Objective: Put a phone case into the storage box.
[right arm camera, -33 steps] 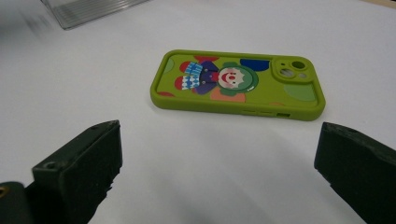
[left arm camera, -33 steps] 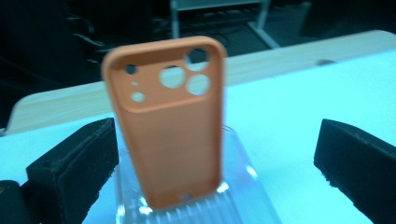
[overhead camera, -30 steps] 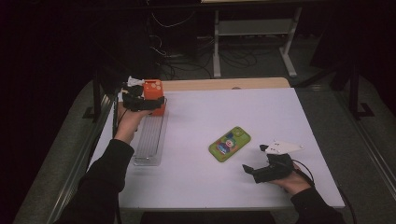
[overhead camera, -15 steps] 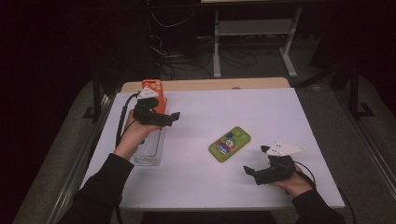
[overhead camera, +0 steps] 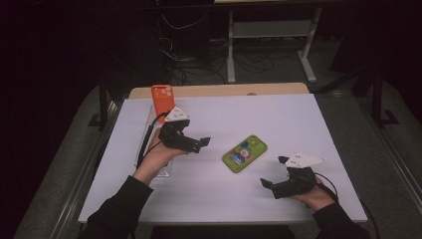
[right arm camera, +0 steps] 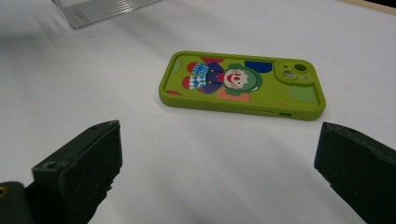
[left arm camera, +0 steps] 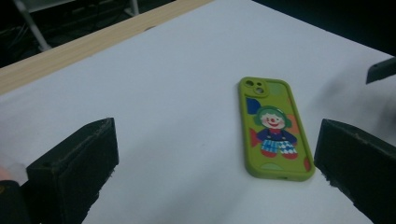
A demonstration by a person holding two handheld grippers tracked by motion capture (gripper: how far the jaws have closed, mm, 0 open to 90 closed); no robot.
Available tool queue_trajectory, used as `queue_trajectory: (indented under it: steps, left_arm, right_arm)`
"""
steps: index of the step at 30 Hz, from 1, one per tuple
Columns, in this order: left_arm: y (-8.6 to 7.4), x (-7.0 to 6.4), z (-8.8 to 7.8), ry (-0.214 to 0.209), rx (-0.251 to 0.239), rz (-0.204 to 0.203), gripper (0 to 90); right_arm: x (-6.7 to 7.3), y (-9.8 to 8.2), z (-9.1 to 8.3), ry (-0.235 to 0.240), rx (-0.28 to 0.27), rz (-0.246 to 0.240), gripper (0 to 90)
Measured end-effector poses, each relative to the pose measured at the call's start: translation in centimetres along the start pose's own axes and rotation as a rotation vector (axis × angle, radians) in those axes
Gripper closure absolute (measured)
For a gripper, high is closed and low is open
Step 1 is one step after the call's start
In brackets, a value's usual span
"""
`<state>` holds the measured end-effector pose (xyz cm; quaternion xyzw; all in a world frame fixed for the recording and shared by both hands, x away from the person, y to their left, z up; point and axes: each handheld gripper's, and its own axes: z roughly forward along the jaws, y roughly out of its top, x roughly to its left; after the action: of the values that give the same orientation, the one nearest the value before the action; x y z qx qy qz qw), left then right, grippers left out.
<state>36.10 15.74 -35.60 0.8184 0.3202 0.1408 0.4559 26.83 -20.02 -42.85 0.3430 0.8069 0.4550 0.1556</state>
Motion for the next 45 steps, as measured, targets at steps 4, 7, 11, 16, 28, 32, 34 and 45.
queue_trajectory:
  steps: [4,7,11,16,28,32,34,45]
  left_arm:
    - [-0.6,-0.7,0.2,-0.029,-0.014,0.002,0.0]
    - [-1.0,-1.3,0.7,-0.035,0.009,0.02,0.1]
    - [-1.7,-1.9,1.6,-0.042,0.011,0.013,9.2]
    - [-2.3,-2.1,3.2,-0.062,0.04,-0.005,26.5]
    - [-3.0,-2.1,8.7,-0.058,0.109,0.01,84.5]
    - [-3.5,-2.3,10.0,-0.041,0.147,0.02,89.5]
    - [-3.7,-2.3,10.4,-0.039,0.169,0.028,89.5]
    - [-4.0,-3.3,10.9,-0.118,0.211,0.031,89.6]
  right_arm:
    - [-0.2,-0.2,-0.2,-0.006,0.003,0.009,0.2]
    - [-0.2,-0.2,-0.3,-0.007,0.004,0.014,0.2]
    - [0.0,-0.1,-0.2,-0.008,0.002,0.006,0.2]
    - [0.2,-0.1,0.0,-0.003,0.014,0.008,0.2]
    - [0.1,-0.2,0.0,0.001,0.009,0.001,0.2]
    - [0.1,-0.3,-0.1,0.001,0.01,0.002,0.2]
    - [0.1,-0.3,-0.1,0.001,0.011,0.003,0.2]
    - [0.1,-0.2,-0.1,0.002,0.009,0.002,0.2]
